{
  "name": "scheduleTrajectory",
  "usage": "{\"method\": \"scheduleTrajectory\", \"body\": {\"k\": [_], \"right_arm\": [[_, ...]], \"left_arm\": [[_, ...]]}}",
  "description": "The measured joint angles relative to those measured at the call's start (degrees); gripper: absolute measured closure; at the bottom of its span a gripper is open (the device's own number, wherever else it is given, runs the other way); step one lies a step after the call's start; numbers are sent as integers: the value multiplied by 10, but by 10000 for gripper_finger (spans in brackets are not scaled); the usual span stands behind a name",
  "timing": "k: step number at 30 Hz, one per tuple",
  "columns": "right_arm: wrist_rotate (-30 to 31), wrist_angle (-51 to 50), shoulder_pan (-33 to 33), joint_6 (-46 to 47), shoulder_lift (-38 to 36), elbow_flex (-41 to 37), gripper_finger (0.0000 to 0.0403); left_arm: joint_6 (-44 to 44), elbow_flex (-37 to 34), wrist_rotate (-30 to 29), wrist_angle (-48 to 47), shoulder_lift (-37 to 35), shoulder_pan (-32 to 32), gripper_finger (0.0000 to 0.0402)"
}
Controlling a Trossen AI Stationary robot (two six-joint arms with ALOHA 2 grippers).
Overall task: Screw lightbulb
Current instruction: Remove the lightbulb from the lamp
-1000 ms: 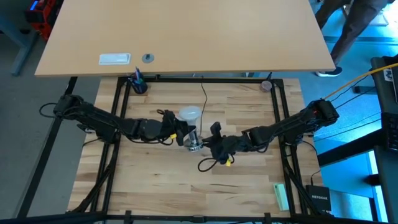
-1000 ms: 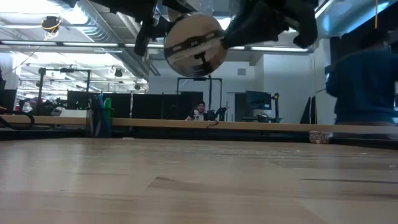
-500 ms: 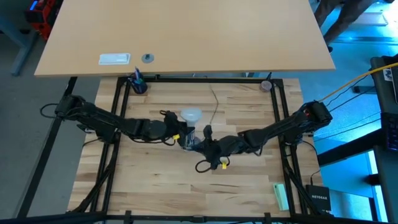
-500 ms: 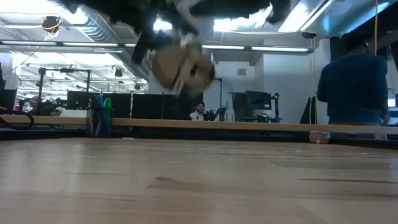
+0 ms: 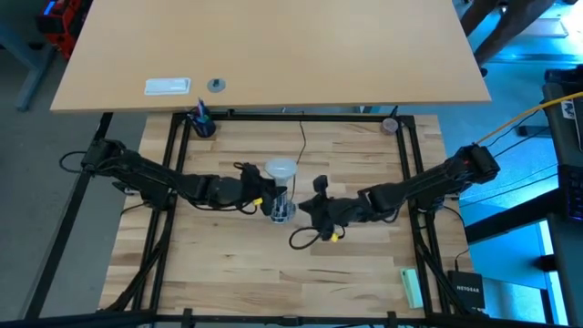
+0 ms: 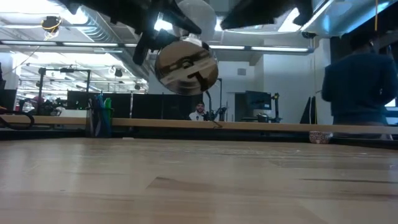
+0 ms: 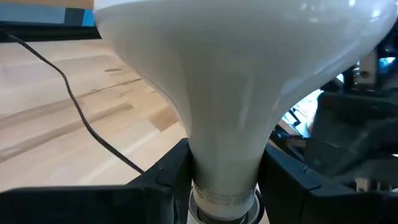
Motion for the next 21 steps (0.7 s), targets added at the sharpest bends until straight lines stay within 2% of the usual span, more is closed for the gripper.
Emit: {"method": "scheduleTrajectory", "body": {"k": [4,7,9,12,15,17,21], "right_arm": [[-34,-91,0,84,-5,-2,325],[-49,-81,0,105,0,-18,268],[-33,-69,0,106,2,-32,231],[26,-35,-4,105,3,-50,190],[34,47,-9,87,3,-73,171],[11,98,-9,69,6,-84,168],[-6,120,-7,40,23,-88,174]], "left_arm": [[11,0,0,25,0,-2,271],[17,0,0,38,0,-2,271],[17,0,0,46,0,-2,271],[14,0,0,45,0,-4,271],[14,0,0,47,0,-7,271],[14,0,0,55,0,-8,271],[21,0,1,72,0,-8,271]]}}
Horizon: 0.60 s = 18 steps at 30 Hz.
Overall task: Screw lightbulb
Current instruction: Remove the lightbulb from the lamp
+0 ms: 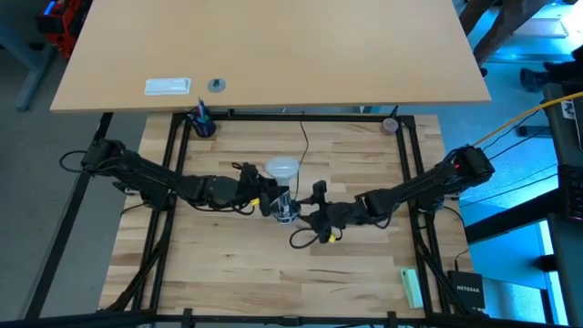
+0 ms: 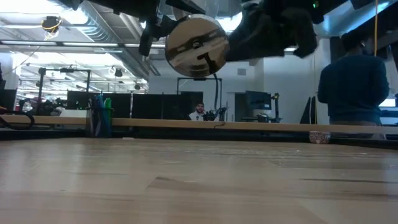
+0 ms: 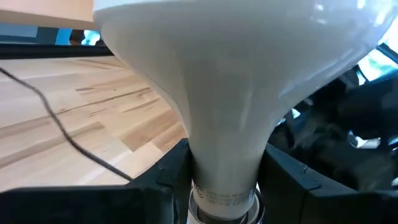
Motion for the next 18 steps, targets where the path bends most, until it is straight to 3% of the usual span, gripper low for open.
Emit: {"method": "scheduleTrajectory", "body": {"k": [4,11,18], "right_arm": [[-9,4,-1,-4,17,0,187],[35,39,-1,-6,27,0,224],[42,36,7,-23,26,-1,331]], "left_arm": [[-1,0,0,0,-1,0,271],[-1,0,-1,0,-1,0,271],[-10,0,-1,-16,-1,2,271]]}}
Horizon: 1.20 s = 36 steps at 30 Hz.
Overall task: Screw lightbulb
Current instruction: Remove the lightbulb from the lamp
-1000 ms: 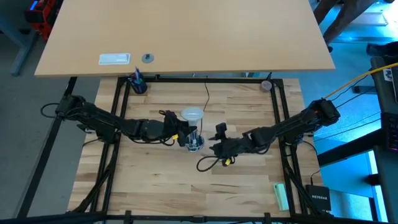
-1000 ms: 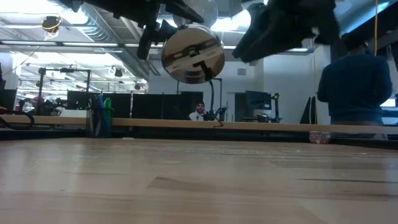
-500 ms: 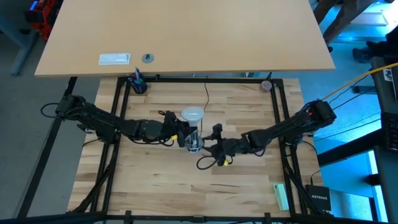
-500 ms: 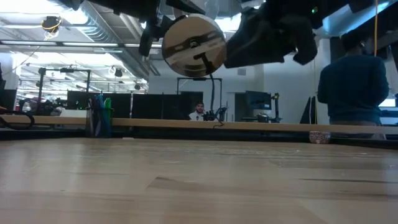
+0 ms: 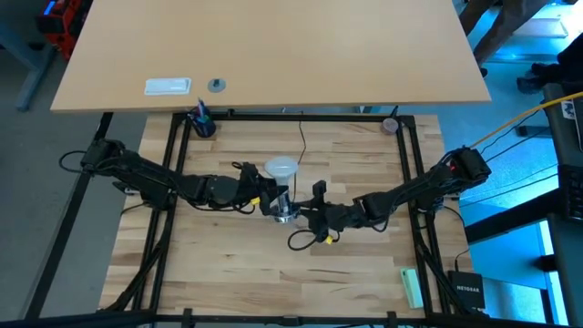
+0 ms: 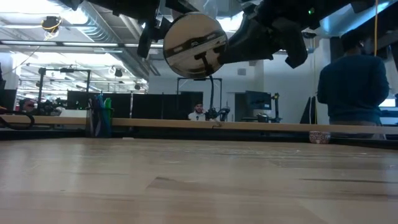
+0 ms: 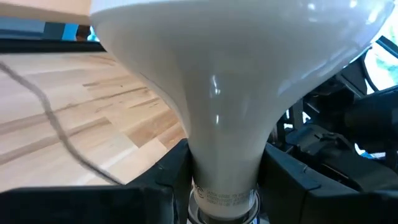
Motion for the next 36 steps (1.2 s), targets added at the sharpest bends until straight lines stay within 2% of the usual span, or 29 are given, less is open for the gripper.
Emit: {"method": "scheduleTrajectory", "body": {"k": [8,13,25,36], "right_arm": [[-1,11,-1,-18,0,0,333],[1,-46,0,-44,0,38,333],[-12,-111,0,-57,0,93,333],[-52,-24,-1,-64,35,98,333]], "left_arm": [[-22,2,0,-46,-2,12,271],[-32,2,-4,-66,-3,15,271],[-46,2,-15,-80,-2,19,271],[-50,0,-18,-90,0,25,271]]}}
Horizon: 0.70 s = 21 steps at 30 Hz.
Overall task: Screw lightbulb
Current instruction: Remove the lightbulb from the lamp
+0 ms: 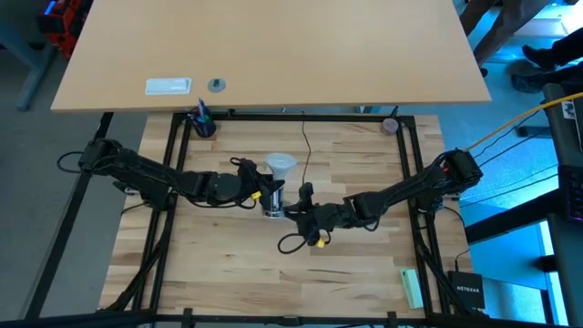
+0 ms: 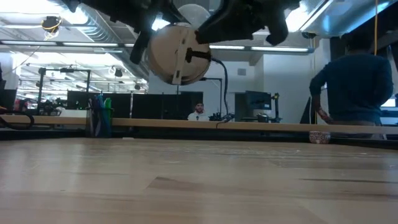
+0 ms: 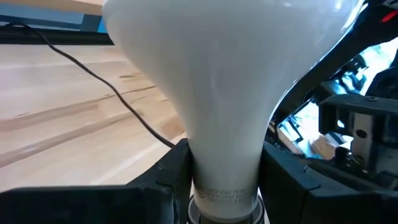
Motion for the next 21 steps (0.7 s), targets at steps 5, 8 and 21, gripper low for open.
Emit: {"method": "scheduleTrajectory", "body": {"k": [5,8,21], "right_arm": [[-2,52,-4,-1,37,0,329],[1,86,-5,-4,52,1,321],[23,54,-6,7,56,6,289]], "left_arm": [[2,-1,-2,-6,2,1,271],[2,-1,-2,-6,2,1,271],[14,-1,3,1,3,-3,271]]}}
